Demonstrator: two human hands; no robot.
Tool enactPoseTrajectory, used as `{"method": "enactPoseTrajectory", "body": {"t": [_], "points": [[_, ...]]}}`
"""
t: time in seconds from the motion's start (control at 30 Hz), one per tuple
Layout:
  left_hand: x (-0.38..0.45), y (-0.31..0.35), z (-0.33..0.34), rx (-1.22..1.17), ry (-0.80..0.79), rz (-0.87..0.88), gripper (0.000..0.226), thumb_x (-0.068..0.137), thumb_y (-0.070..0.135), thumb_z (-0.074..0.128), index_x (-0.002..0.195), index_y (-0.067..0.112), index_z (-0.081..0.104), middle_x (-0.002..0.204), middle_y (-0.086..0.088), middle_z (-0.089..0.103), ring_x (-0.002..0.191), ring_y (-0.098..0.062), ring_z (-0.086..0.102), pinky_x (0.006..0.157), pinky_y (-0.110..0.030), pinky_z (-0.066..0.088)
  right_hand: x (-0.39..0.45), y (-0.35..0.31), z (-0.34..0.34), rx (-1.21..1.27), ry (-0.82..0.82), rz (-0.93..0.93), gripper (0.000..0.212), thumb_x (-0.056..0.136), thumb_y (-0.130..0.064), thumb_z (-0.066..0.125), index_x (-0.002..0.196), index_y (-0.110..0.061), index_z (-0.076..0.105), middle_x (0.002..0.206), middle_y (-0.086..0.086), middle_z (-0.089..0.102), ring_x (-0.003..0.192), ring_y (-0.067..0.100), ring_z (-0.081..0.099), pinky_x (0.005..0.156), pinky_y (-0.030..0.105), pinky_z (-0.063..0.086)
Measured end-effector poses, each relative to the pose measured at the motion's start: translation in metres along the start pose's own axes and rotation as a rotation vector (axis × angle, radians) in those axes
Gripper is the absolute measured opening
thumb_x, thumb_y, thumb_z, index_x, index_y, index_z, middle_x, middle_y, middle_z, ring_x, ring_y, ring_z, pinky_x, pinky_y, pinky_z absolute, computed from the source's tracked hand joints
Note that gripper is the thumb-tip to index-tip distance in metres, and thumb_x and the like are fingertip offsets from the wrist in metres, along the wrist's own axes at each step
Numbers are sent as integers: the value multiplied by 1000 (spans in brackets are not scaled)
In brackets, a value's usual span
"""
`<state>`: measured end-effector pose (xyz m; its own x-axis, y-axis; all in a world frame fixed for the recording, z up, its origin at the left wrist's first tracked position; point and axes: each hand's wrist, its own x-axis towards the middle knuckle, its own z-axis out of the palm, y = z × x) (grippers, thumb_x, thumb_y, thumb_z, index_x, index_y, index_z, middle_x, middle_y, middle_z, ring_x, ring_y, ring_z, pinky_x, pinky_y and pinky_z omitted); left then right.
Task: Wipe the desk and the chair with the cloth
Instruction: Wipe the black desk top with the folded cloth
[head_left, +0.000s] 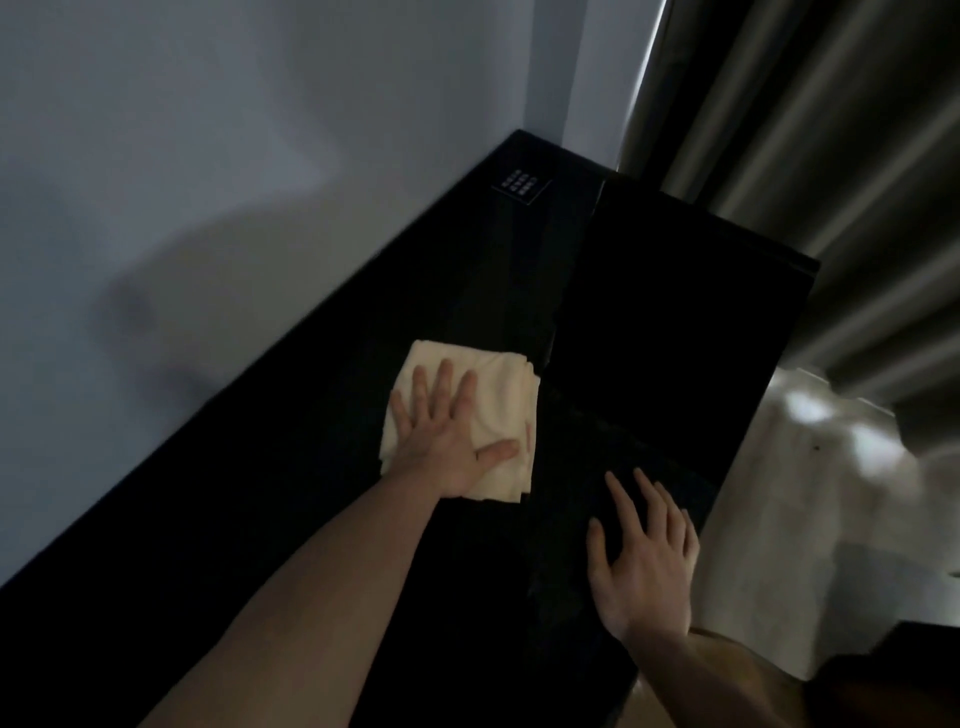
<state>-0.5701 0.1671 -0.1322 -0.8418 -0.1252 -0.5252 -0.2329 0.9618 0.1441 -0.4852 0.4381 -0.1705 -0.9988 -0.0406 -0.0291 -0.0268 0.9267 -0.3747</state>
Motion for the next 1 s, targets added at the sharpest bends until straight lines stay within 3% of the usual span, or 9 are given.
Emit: {"method": "enactPoseTrajectory", "body": {"t": [0.2,0.37,0.53,0.63,0.8,1.0], "points": [[10,2,-6,30,20,48,120,77,99,26,160,33,-30,164,0,-43,152,-33,-37,122,-63,-20,-2,2,2,28,46,-2,57,104,-53,41,158,-36,46,167,-4,36,158,23,23,130,50,16],[-28,-4,7,31,-15,116,119,77,100,22,160,32,-29,162,0,-46,150,-32,-40,123,-63,-16,-3,2,-2,72,32,-12,57,104,-54,40,157,-35,47,166,-6,37,158,22,23,130,49,15],[-57,1,26,36,-105,122,115,77,100,23,155,40,-36,155,2,-55,145,-32,-47,120,-64,-20,13,4,-13,185,70,-30,56,100,-49,44,154,-33,51,160,-7,42,147,24,39,123,47,27],[-45,9,23,24,-127,113,114,76,100,26,153,45,-36,152,4,-58,144,-33,-49,117,-66,-23,53,10,-23,179,107,-33,58,100,-46,47,155,-28,50,161,-2,41,147,26,38,122,51,28],[-3,34,4,32,-109,122,115,75,101,29,155,46,-33,154,5,-56,143,-33,-50,116,-68,-24,125,32,-29,82,89,12,55,103,-38,56,156,-24,48,164,4,36,152,33,31,126,63,21],[67,75,-25,44,-87,148,115,75,102,27,155,46,-33,156,5,-54,144,-33,-48,116,-68,-24,148,40,-19,34,127,76,61,101,-50,40,156,-25,49,163,1,41,155,29,26,129,62,9]]}}
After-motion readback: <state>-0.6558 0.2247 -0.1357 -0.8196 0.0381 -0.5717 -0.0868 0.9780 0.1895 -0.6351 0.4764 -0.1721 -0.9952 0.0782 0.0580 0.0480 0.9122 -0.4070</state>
